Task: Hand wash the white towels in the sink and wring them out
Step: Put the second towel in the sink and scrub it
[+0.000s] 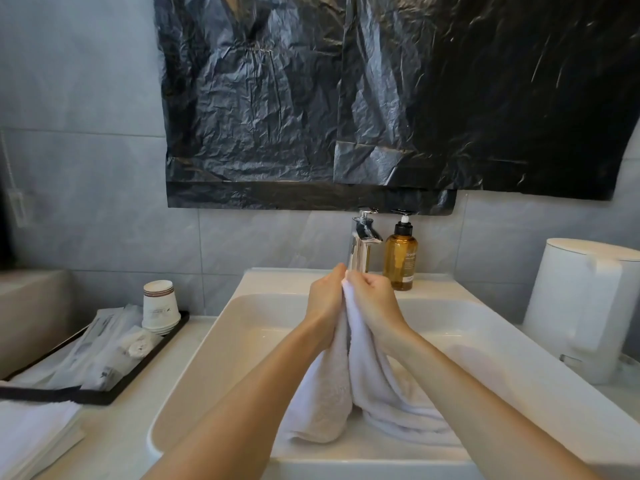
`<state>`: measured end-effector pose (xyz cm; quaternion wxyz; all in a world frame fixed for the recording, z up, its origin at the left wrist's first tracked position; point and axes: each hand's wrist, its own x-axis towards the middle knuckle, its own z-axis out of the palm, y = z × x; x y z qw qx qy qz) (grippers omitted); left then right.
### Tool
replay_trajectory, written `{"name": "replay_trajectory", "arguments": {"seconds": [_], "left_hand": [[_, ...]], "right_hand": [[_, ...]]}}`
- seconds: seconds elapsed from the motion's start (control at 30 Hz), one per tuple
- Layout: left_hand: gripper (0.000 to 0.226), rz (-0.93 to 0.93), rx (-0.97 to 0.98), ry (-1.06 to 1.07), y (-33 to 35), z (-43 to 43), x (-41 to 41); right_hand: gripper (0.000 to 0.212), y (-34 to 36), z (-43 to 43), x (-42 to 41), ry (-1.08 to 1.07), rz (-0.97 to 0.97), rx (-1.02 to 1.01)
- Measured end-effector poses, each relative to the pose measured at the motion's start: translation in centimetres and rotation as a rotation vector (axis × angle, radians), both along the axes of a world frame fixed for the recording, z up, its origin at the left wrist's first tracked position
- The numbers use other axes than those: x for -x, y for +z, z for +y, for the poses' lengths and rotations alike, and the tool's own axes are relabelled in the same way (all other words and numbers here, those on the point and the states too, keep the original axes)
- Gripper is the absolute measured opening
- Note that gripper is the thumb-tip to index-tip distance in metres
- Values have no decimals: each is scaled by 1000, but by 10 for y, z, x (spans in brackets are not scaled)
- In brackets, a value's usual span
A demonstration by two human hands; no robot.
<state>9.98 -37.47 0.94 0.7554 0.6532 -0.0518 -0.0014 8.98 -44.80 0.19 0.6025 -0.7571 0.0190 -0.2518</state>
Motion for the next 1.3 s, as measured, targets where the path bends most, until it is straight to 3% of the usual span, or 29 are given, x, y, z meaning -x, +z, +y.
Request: {"name": "replay_trajectory", "arguments": {"seconds": [0.1, 0.27, 0.4, 0.57, 0.7, 0.83, 0.97, 1.1, 1.23, 1.3], "left_hand": [[26, 14, -15, -119, 1, -8, 10], [32, -29, -26, 73, 3, -3, 3], [23, -91, -61, -51, -3, -10, 9], [31, -113, -25, 28, -4, -4, -4], [25, -123, -82, -139, -9, -13, 6], [29, -91, -32, -13, -4, -6, -4], [26, -31, -54, -119, -6, -9, 0], [29, -37, -37, 8, 0, -4, -4], [24, -6, -18, -103, -2, -8, 4], [26, -7, -32, -83, -1, -10, 5]], "right_hand": [[42, 12, -14, -4, -191, -23, -168], [34, -1, -2, 6, 40, -7, 15], [38, 10, -15, -8, -135, -11, -154], [39, -7, -1, 3, -9, -73, 40], [42, 6, -18, -4, -232, -27, -126], [44, -8, -4, 3, -62, -75, 27], [43, 6, -15, -8, -188, -27, -117], [41, -8, -4, 2, -49, -47, 50], [38, 4, -18, -9, -108, 81, -178], [39, 0, -14, -4, -101, 28, -108]]}}
